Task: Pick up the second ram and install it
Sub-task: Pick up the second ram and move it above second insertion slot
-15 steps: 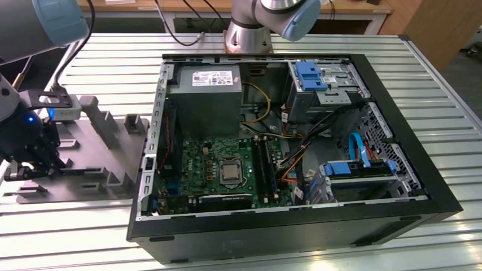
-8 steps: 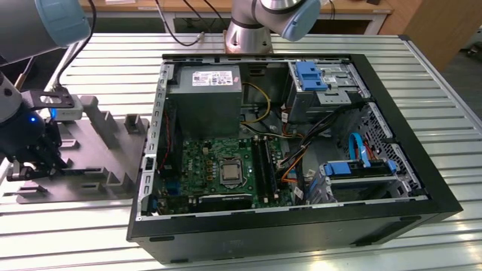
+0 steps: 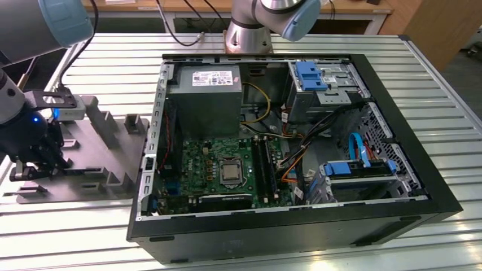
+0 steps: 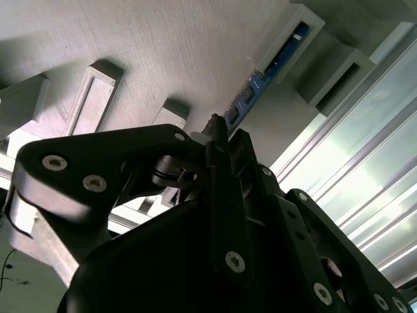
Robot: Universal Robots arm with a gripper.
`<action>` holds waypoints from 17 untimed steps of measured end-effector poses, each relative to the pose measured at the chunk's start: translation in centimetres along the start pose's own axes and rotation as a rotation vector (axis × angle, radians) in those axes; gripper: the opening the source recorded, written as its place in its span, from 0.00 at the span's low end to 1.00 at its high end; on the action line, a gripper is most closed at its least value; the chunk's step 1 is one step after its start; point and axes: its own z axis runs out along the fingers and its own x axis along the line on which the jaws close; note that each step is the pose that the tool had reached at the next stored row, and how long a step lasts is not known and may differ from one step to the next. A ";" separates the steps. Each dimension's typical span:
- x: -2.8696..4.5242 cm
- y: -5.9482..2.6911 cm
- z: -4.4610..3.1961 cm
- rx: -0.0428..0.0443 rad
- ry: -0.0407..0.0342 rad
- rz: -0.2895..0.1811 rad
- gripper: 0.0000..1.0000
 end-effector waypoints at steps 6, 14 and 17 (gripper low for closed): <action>0.00 -0.01 0.00 0.0000 0.0000 0.000 0.24; 0.00 -0.03 -0.01 -0.0001 0.0001 0.000 0.15; 0.00 -0.03 0.00 0.0000 0.0000 0.000 0.11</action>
